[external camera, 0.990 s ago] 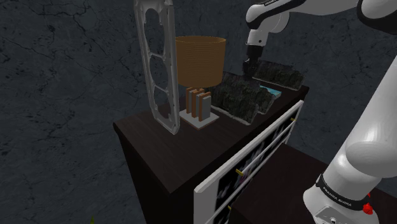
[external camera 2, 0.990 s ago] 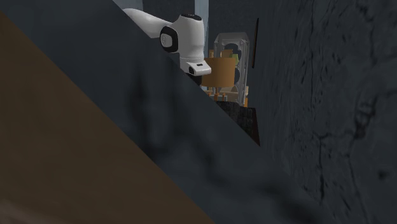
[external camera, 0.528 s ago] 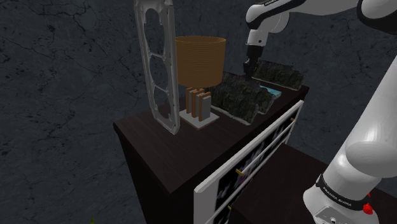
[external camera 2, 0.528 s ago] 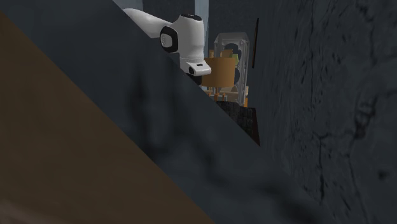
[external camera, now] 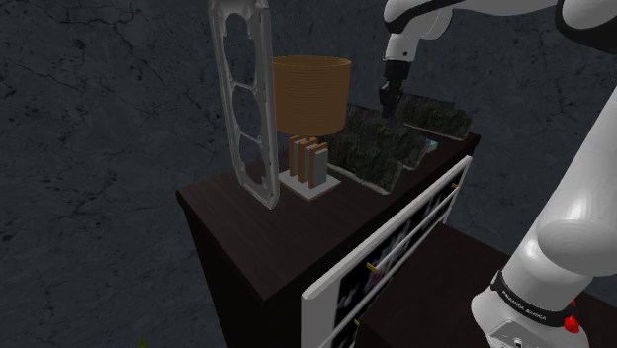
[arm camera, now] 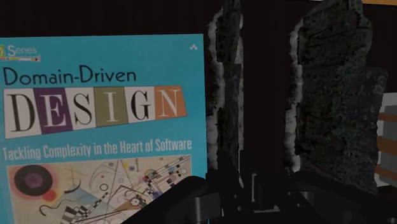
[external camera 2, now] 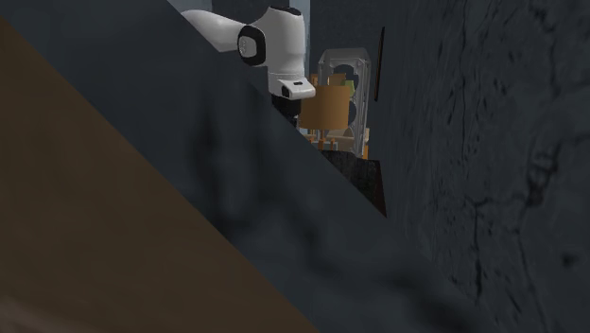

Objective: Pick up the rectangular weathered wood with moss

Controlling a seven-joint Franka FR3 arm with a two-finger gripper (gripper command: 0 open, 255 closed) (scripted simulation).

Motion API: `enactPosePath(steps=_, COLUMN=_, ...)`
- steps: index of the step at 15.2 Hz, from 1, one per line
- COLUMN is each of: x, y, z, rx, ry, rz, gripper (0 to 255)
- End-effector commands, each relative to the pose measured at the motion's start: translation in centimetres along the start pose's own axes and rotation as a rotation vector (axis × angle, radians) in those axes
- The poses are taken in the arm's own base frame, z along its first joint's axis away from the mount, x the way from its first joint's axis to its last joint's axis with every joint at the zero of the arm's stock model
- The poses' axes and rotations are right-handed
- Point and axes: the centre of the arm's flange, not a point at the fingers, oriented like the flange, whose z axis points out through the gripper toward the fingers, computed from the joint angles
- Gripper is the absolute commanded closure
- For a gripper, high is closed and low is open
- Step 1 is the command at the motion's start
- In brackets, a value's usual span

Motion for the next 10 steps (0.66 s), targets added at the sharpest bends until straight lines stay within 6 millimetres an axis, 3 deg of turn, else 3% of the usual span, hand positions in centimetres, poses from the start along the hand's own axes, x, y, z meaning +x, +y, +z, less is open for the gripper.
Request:
enactPosePath(steps=1, x=-0.3, y=-0.1, z=-1.2, rx=-0.001, ry=0.004, rz=0.000, gripper=255)
enactPosePath(steps=8, x=-0.5, y=-0.9, z=-4.9, rx=-0.001, ry=0.004, rz=0.000, gripper=255)
enactPosePath(steps=10, x=-0.5, y=-0.9, z=-4.9, rx=-0.001, ry=0.004, rz=0.000, gripper=255)
